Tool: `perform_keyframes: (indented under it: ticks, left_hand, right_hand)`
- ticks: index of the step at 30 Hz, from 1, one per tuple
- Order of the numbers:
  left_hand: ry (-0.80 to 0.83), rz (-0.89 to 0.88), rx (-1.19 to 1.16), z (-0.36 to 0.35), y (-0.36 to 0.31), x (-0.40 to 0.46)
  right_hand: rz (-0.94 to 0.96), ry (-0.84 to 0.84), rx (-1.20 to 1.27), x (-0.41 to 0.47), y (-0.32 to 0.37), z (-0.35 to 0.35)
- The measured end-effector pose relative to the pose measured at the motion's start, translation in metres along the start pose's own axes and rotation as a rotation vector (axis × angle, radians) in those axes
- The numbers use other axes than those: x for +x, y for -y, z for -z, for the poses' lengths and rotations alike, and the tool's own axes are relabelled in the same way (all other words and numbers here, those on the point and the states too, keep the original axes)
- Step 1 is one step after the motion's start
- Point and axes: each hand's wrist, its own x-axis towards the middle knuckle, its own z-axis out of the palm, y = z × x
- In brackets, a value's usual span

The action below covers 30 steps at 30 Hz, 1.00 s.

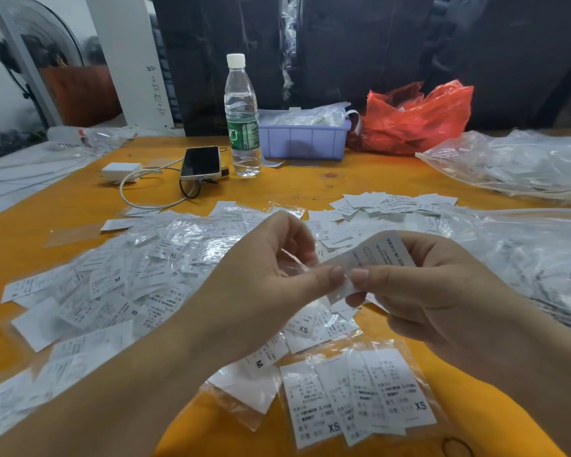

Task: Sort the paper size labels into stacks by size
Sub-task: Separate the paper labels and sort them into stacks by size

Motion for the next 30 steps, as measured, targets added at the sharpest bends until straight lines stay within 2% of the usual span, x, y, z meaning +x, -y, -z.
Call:
perform_keyframes:
  ticks: [4, 9, 12, 15, 18, 20, 25, 30]
  left_hand:
    - [-0.071, -0.149, 0.232, -0.003, -0.004, -0.003]
    - [0.019, -0.218, 0.287, -0.003, -0.005, -0.005]
    - [0.016, -0.255, 0.317, -0.003, -0.006, -0.006]
    - [0.011, -0.237, 0.238, -0.003, -0.007, -0.006]
    - [0.037, -0.150, 0.081, 0.001, -0.008, -0.005]
    - [0.059, -0.083, -0.039, 0.004, -0.008, -0.002]
    - [0.093, -0.023, -0.270, 0.006, -0.008, 0.001]
    - [0.095, 0.019, -0.382, 0.005, -0.007, 0.000]
  right_hand:
    - [-0.021, -0.033, 0.045, 0.000, -0.003, -0.004]
    - [-0.058, -0.105, 0.156, 0.002, -0.004, 0.000]
    - [-0.074, -0.107, 0.205, 0.002, -0.003, 0.002]
    - [-0.053, -0.065, 0.241, 0.003, 0.000, 0.003]
    - [0.012, -0.021, 0.111, 0.003, 0.002, 0.004]
    - [0.065, -0.066, 0.003, 0.002, 0.002, 0.004]
    - [0.272, -0.160, -0.081, -0.001, 0.002, 0.000]
    - [0.401, -0.264, -0.236, -0.001, -0.001, 0.002]
